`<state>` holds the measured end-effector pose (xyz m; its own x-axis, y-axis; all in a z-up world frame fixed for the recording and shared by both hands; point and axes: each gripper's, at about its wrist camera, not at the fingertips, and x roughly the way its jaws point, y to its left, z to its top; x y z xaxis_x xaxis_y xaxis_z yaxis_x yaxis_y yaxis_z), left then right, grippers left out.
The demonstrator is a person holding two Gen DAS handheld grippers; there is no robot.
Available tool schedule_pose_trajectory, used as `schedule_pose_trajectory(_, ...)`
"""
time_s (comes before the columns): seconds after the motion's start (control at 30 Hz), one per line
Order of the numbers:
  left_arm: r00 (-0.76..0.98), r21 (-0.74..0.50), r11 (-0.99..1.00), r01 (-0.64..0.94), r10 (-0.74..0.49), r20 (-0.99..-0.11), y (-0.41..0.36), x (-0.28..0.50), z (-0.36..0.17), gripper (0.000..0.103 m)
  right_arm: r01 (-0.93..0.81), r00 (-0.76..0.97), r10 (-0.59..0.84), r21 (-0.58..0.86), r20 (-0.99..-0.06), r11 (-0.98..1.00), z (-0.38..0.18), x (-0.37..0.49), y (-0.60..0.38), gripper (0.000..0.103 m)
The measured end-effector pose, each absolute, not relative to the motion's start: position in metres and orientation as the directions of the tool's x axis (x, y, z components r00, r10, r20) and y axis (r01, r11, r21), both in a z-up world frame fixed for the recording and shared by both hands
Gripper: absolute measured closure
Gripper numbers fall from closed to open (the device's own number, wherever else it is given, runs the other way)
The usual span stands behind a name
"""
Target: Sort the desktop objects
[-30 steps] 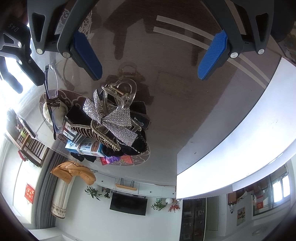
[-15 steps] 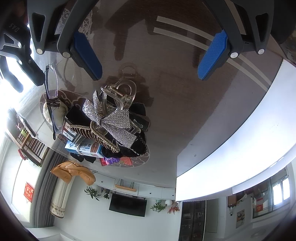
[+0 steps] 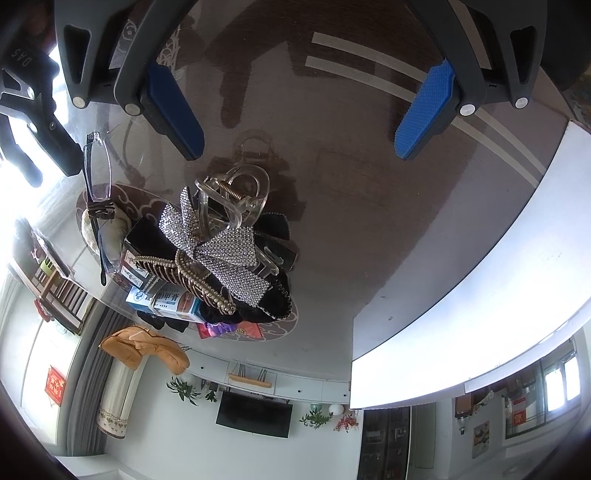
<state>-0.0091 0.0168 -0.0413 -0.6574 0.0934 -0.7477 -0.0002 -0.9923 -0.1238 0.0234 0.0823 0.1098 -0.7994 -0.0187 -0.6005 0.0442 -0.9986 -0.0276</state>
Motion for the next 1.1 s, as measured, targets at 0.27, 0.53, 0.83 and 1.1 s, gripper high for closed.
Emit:
schedule_pose_trajectory(0.27, -0.653, -0.121, -0.993, 0.0, 0.091, -0.752, 0.0173, -0.0111, -0.0436, 0.0, 0.044, -0.8, -0.019, -0.028, -0.6, -0.999, 0.1099, 0.0236, 0.0824, 0.0)
schedule_pose_trajectory(0.53, -0.651, -0.114, -0.993, -0.001, 0.087, -0.754, 0.0184, -0.0121, -0.0436, 0.0, 0.044, -0.8, -0.019, -0.027, -0.6, -0.999, 0.11, 0.0234, 0.0824, 0.0)
schedule_pose_trajectory(0.83, -0.651, -0.111, -0.994, -0.001, 0.085, -0.755, 0.0192, -0.0118, -0.0441, 0.0, 0.044, -0.799, -0.019, -0.027, -0.601, -0.999, 0.1102, 0.0234, 0.0824, 0.0)
schedule_pose_trajectory(1.1, -0.651, -0.11, -0.994, -0.001, 0.084, -0.755, 0.0193, -0.0118, -0.0441, 0.0, 0.043, -0.798, -0.018, -0.027, -0.602, -0.999, 0.1094, 0.0228, 0.0828, 0.0)
